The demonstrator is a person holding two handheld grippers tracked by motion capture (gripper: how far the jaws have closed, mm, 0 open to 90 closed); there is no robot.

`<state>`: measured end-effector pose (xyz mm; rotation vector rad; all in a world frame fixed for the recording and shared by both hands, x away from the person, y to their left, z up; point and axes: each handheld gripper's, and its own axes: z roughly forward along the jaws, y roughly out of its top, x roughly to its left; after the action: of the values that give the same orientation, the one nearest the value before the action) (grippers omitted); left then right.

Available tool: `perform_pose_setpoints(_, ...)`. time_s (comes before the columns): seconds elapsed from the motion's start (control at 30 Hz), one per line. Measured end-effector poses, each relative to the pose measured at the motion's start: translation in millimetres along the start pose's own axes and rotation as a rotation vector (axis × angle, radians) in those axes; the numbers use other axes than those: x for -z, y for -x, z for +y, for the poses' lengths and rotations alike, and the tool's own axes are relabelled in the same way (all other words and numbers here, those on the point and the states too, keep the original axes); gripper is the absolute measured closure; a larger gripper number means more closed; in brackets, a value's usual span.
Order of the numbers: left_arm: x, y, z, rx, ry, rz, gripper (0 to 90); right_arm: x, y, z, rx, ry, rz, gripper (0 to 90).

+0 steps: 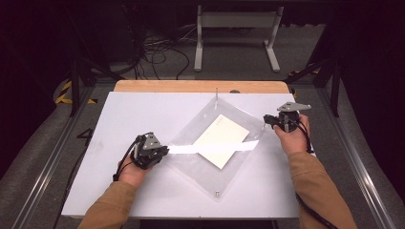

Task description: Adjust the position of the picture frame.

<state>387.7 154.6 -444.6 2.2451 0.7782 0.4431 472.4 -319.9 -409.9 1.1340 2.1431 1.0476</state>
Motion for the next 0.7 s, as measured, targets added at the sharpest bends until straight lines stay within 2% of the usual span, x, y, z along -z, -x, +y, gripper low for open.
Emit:
perform_pose_setpoints(0.17,4.3,5.3,-3.9,-0.001,-0.005,0.004,84.1,-19.0,1.7,4.9,-0.005,-0.012,0.014,85.0)
perform_pose_setpoints(0.3,8.0,10.9,-4.9,-0.028,-0.015,0.003,84.1,-27.4,1.4,9.3,-0.003,-0.014,0.013,85.1)
perform_pose_setpoints(0.47,18.2,24.2,-7.0,-0.058,-0.015,-0.013,84.1,-34.2,0.2,16.0,-0.004,-0.015,0.020,85.1)
perform_pose_setpoints(0.53,23.3,33.5,-9.2,-0.084,-0.019,-0.017,84.1,-37.6,-2.6,22.8,0.010,-0.011,0.026,85.1)
perform_pose_setpoints(0.67,28.4,43.3,-12.1,-0.104,-0.027,-0.033,84.3,-40.8,-6.4,29.2,0.027,-0.011,0.027,85.1)
perform_pose_setpoints(0.7,33.6,48.9,-13.2,-0.119,0.012,-0.050,89.9,-43.0,-8.3,32.8,0.032,-0.010,0.032,85.1)
